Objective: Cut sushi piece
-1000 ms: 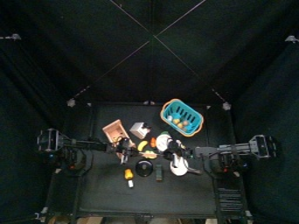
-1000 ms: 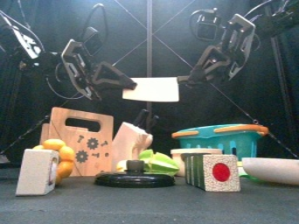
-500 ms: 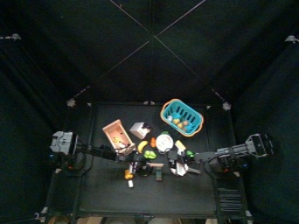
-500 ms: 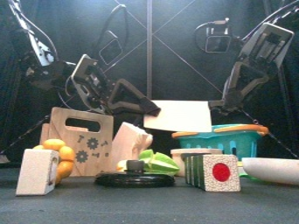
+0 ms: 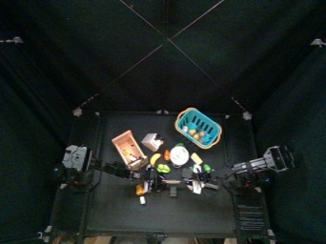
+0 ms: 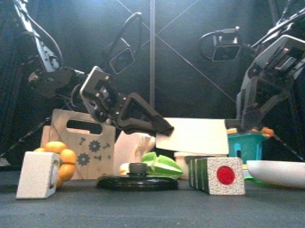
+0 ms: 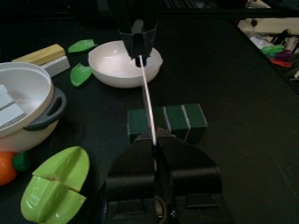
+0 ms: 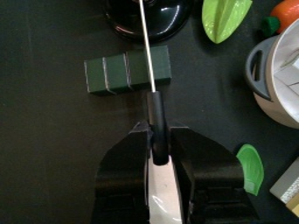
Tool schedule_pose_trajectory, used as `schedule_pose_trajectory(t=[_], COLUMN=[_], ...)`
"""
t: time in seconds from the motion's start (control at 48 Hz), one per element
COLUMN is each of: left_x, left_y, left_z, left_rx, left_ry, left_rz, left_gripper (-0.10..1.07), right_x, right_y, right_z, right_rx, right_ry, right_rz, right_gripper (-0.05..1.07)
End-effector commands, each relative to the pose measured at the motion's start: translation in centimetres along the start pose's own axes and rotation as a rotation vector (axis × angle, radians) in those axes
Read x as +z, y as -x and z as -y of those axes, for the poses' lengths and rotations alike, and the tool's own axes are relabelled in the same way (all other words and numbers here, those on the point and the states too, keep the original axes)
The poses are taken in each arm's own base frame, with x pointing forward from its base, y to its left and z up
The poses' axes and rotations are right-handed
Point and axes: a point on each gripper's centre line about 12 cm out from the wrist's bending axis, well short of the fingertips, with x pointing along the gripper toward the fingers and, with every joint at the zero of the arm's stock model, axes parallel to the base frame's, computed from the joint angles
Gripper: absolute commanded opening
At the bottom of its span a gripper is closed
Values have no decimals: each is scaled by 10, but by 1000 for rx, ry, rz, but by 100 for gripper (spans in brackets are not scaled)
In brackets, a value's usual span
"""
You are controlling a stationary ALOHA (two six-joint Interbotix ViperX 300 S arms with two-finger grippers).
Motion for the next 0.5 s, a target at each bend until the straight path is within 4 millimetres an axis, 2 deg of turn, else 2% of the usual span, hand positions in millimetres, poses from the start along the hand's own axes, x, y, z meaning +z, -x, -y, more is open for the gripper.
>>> schedule_pose_trajectory(t=[0.0,0.354,0.479], left_x=[4,-3,-11], left_y=[-2,-4,-5], left_z=[8,10,6], left_rx=[-19,-23,-3], left_ry=[-5,-5,10], left_rz=[10,-27,-46], left_gripper=[29,29,29], right_x=[2,-5,-3], right_y=[2,-14,-20], right_z=[2,3,4], right_rx=[-6,-21,-24], right_ry=[-7,-3,-6], right_rz=[3,-50,-58], right_gripper=[47,47,46])
